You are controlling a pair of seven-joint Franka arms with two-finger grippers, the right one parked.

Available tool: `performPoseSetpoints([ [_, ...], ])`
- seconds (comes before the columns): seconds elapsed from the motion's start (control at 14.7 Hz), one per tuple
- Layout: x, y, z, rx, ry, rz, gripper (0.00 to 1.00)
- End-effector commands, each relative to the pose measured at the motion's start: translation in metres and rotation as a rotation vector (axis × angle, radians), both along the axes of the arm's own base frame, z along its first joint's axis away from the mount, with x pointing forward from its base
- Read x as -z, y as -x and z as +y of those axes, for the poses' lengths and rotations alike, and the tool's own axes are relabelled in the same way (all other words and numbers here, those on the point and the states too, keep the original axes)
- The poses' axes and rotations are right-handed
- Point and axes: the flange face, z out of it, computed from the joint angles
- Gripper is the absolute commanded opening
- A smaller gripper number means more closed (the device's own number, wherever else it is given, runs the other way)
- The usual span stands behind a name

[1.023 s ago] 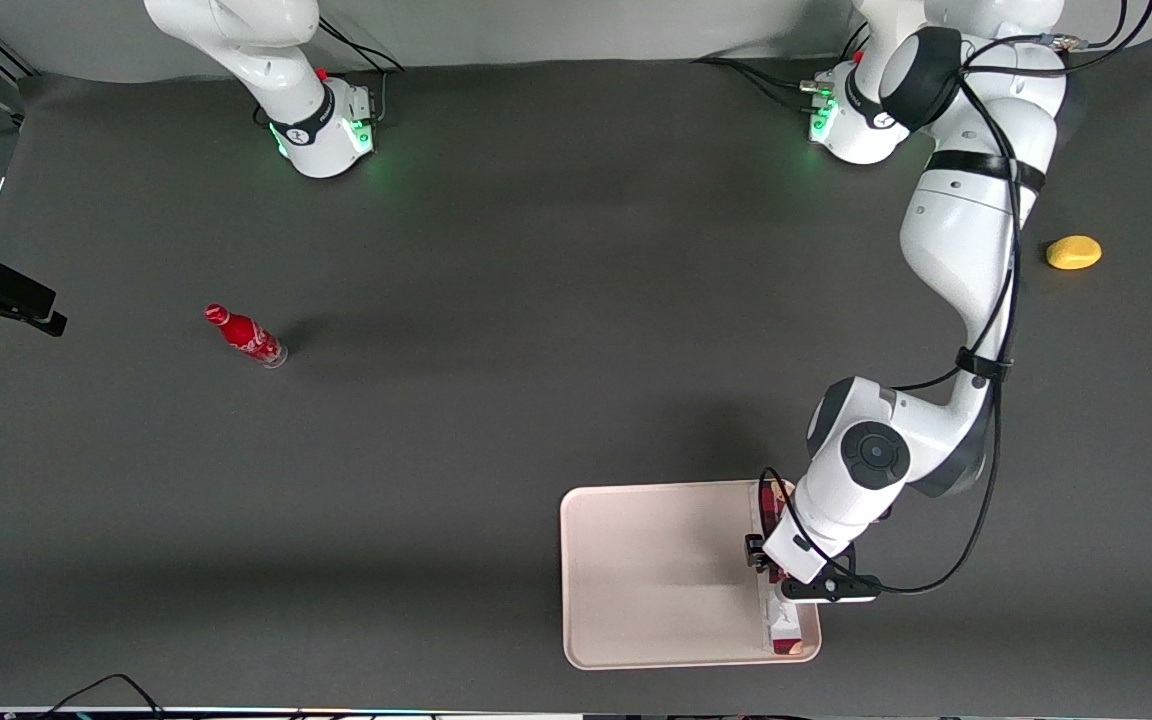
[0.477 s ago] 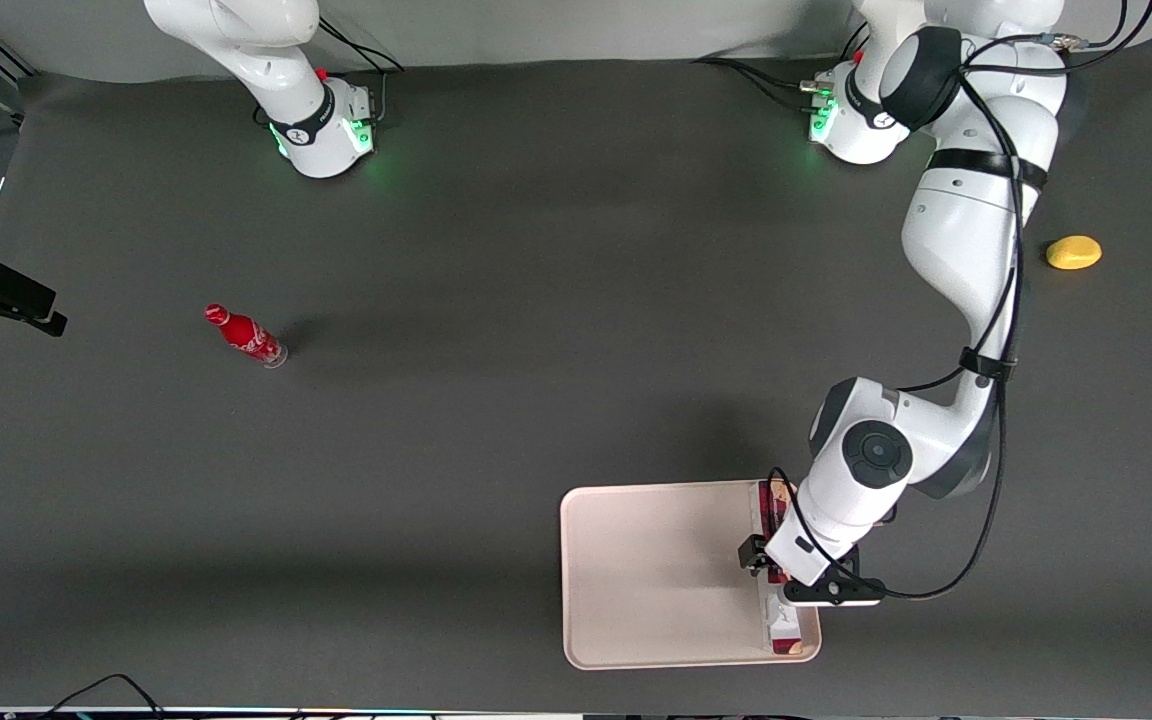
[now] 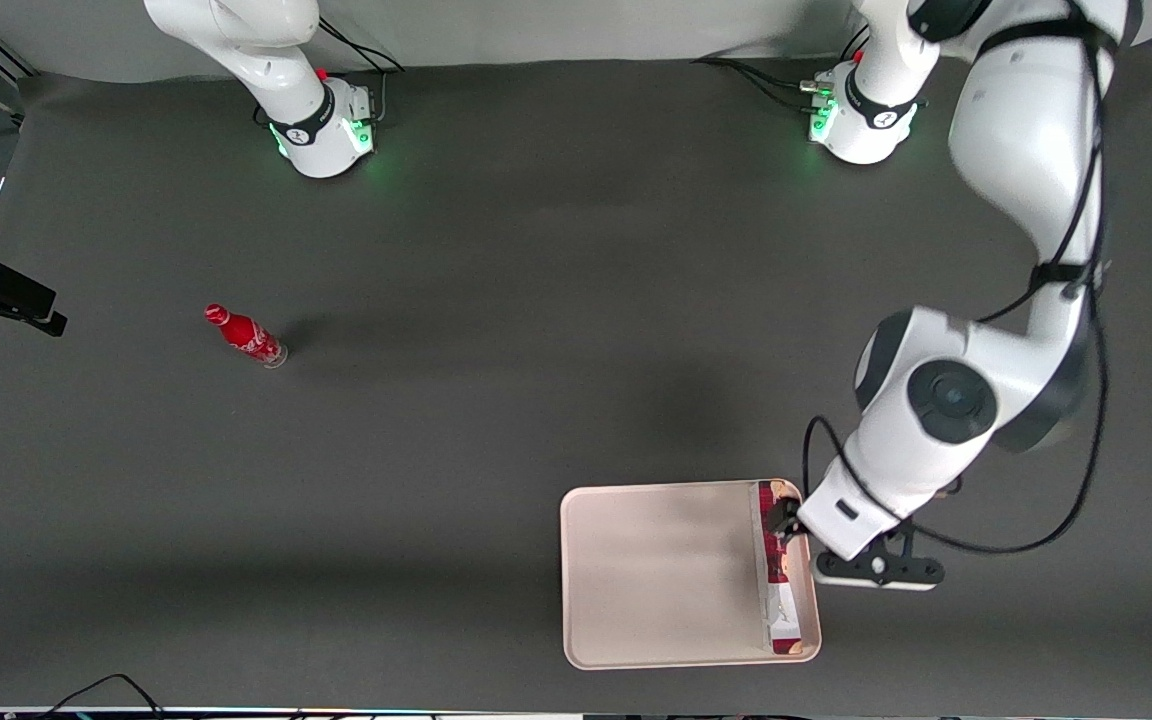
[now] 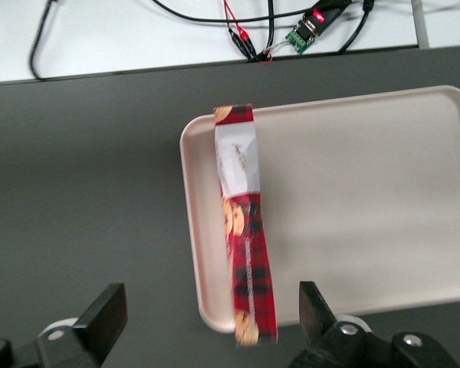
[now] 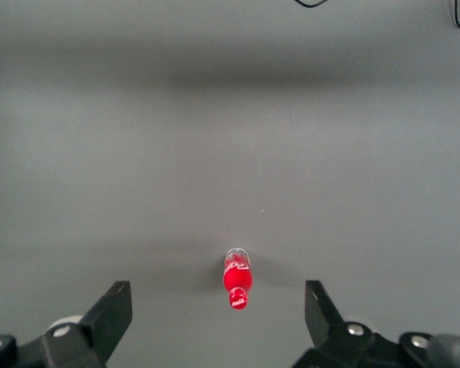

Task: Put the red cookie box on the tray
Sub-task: 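Open the left gripper and raise it away from the box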

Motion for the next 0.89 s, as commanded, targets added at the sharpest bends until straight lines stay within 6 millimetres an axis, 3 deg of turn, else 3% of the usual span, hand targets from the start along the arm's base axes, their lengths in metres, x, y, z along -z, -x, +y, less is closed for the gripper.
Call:
performPoseSetpoints([
  [0.0,-0.072,0.059,0.029,0.031,-0.081,0.078,1.00],
  [0.2,-0.130,0.095,0.056,0.009,-0.148,0.155,1.00],
  [0.27,-0.150,0.118,0.080,0.029,-0.185,0.179,1.00],
  [0.55,-0.157,0.167,0.142,0.031,-0.140,0.206,1.00],
  [0.82,-0.155,0.196,0.154,0.010,-0.097,0.229,1.00],
])
